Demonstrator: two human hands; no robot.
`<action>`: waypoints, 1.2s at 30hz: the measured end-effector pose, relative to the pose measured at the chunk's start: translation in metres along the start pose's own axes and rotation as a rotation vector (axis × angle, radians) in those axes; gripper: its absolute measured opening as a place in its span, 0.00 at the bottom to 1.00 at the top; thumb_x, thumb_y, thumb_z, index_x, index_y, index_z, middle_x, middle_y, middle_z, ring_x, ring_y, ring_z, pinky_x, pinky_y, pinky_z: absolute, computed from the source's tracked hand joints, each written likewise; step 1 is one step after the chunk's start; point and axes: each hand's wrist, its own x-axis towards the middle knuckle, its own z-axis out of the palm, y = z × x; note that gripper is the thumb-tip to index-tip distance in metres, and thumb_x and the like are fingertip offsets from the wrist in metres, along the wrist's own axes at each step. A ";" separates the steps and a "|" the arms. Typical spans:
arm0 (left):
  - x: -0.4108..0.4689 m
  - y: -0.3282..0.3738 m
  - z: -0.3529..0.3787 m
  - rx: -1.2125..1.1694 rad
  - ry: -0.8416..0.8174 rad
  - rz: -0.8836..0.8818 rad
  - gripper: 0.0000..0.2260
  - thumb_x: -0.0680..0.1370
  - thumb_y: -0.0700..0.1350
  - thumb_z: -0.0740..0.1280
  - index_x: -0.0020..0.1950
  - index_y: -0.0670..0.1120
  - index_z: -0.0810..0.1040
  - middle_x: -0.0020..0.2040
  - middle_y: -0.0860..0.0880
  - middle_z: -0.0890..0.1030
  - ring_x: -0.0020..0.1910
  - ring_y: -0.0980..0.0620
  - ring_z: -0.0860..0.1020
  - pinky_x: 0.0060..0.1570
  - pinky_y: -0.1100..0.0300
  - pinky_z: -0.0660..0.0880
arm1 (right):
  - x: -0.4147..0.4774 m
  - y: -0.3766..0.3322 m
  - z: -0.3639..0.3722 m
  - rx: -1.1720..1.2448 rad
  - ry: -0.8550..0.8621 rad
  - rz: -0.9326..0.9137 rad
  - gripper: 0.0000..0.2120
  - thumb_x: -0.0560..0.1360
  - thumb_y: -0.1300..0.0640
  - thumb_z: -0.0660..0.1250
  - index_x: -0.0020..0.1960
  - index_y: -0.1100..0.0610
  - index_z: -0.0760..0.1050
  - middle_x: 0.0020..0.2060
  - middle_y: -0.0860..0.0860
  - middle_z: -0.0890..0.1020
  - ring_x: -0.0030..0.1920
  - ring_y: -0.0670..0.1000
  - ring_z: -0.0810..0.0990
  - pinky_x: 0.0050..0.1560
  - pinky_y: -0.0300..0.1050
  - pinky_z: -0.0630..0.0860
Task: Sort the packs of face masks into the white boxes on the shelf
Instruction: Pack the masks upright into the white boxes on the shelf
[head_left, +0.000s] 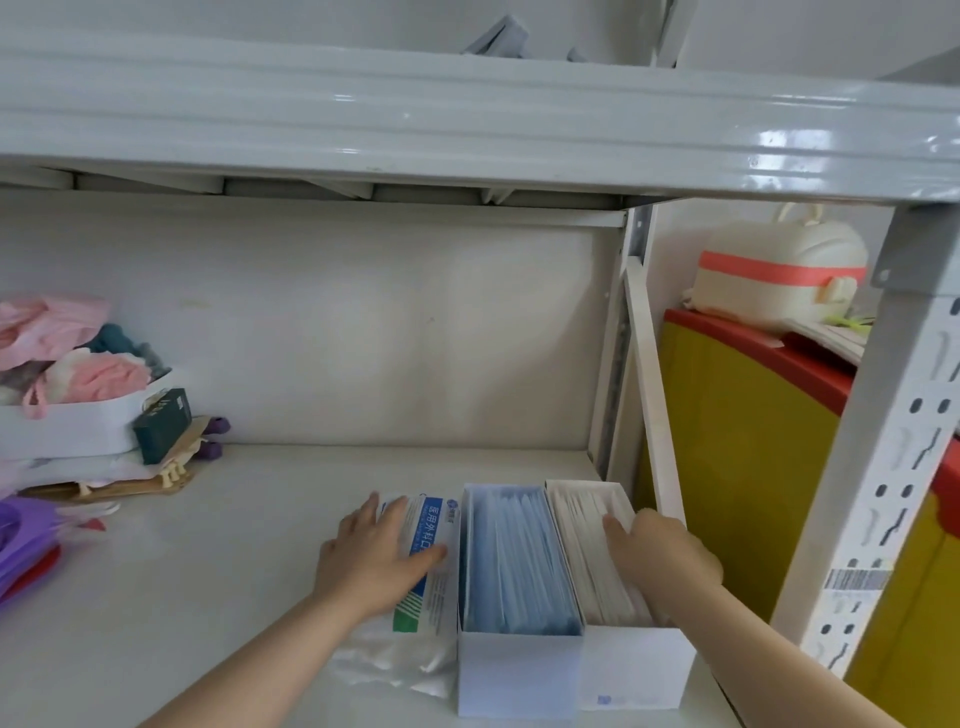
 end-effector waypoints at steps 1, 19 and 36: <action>-0.006 0.005 -0.001 0.016 0.068 0.093 0.38 0.70 0.72 0.54 0.76 0.56 0.59 0.79 0.50 0.55 0.77 0.48 0.54 0.72 0.49 0.60 | -0.003 0.000 -0.001 -0.012 0.004 -0.009 0.18 0.81 0.40 0.48 0.47 0.51 0.69 0.36 0.47 0.75 0.36 0.46 0.77 0.39 0.40 0.77; -0.081 0.057 0.022 0.208 -0.154 0.290 0.51 0.67 0.70 0.67 0.79 0.53 0.41 0.79 0.46 0.36 0.79 0.42 0.45 0.73 0.36 0.53 | -0.052 0.003 0.006 0.019 -0.023 -0.107 0.22 0.80 0.42 0.51 0.67 0.55 0.63 0.59 0.52 0.75 0.56 0.54 0.77 0.57 0.52 0.78; -0.083 0.059 0.021 0.163 -0.088 0.312 0.45 0.71 0.74 0.54 0.79 0.54 0.40 0.79 0.54 0.39 0.78 0.44 0.38 0.73 0.36 0.40 | -0.054 0.003 -0.003 0.005 -0.042 -0.084 0.22 0.80 0.43 0.53 0.68 0.55 0.62 0.62 0.54 0.73 0.61 0.55 0.74 0.60 0.53 0.76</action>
